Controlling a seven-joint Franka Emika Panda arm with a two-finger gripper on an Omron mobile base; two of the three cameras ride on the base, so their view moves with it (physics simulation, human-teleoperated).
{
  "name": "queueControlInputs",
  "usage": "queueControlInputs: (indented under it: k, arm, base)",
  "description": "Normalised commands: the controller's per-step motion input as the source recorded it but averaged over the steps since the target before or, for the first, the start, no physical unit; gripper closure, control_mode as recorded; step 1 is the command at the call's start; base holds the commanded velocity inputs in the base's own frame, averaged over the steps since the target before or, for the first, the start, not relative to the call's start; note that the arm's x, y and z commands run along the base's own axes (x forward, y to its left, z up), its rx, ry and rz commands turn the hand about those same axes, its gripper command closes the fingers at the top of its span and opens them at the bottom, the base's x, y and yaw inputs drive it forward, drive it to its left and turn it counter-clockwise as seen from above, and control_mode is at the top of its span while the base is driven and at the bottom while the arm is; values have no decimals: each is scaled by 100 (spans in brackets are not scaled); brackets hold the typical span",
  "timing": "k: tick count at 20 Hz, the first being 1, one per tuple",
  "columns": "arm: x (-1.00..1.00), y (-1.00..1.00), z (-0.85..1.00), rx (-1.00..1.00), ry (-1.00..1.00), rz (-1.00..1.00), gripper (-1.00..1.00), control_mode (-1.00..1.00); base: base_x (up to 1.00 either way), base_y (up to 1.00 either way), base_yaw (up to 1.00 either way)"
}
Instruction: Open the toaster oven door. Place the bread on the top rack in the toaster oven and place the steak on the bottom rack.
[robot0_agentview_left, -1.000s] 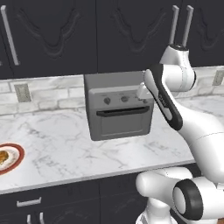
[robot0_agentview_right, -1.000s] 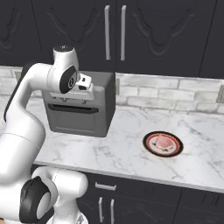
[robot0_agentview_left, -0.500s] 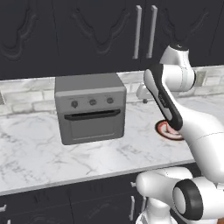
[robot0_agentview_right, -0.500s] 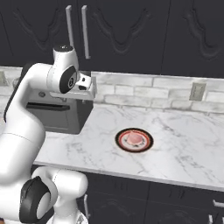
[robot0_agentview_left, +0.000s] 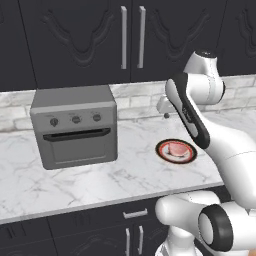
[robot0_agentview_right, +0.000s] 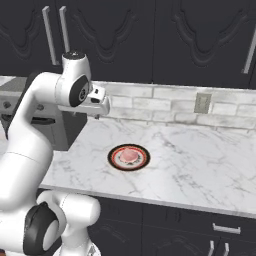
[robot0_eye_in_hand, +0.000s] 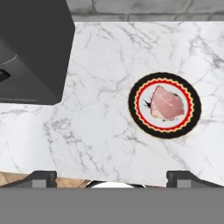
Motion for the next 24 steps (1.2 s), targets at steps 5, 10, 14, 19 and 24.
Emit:
queueControlInputs:
  k: [5,10,14,19,24]
  arm:
    - [0,0,0,0,0,0,-100,-100]
    - [-1,3,-3,-3,0,0,-100,-100]
    - [-6,36,-44,-38,1,30,-100,-100]
    - [-7,37,-37,-29,-1,20,-100,-100]
    - [-5,32,-17,-18,0,11,-100,-100]
  base:
    - [0,-1,0]
    - [0,0,0]
    - [0,0,0]
    - [0,0,0]
    - [0,0,0]
